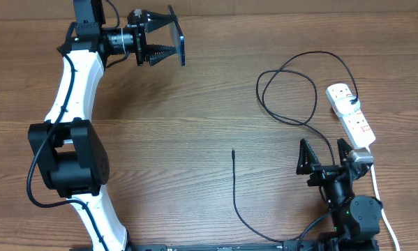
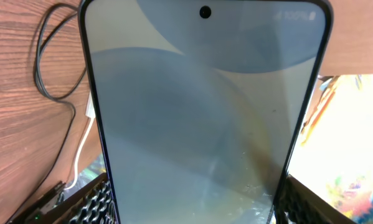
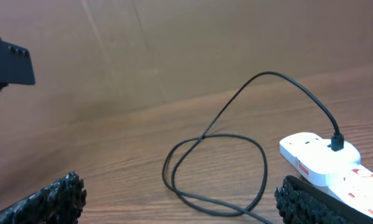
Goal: Plug charger to phone and switch on socket
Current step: 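Raise the right gripper and move it toward the held smartphone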
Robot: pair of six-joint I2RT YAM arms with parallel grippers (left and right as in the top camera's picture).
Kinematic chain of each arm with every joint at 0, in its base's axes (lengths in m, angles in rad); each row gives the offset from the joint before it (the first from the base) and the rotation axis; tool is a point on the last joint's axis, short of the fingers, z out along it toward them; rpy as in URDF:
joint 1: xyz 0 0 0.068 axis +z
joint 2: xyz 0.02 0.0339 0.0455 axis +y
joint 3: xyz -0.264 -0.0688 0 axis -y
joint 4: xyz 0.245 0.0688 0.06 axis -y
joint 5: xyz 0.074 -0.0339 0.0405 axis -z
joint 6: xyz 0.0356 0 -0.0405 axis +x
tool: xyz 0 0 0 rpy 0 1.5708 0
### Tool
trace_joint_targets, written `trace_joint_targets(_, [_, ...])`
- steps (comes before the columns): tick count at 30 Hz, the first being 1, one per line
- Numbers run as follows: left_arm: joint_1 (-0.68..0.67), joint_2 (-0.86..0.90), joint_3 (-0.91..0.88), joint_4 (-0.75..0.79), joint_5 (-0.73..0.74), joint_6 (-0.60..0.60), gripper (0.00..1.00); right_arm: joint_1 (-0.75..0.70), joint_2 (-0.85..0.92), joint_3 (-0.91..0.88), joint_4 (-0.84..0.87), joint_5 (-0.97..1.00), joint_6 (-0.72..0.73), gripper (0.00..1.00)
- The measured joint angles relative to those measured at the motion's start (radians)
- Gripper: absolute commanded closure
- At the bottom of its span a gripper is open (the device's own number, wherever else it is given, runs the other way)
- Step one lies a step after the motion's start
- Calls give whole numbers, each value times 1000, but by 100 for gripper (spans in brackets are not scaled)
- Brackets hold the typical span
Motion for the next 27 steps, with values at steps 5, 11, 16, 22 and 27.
trace_joint_targets(5, [0, 0, 0, 10, -10, 0, 96, 0, 146, 110, -30, -41, 0, 0])
trace_joint_targets(11, [0, 1, 0, 81, -20, -1, 95, 0, 581, 418, -177, -185, 3, 0])
trace_joint_targets(16, [0, 2, 0, 167, -40, -28, 95, 0, 929, 667, -311, -377, 2, 0])
trace_joint_targets(22, [0, 2, 0, 283, -79, -98, 96, 21, 1181, 827, -334, -609, -32, 0])
trace_joint_targets(27, [0, 2, 0, 361, -132, -157, 95, 61, 1253, 856, -326, -752, -91, 0])
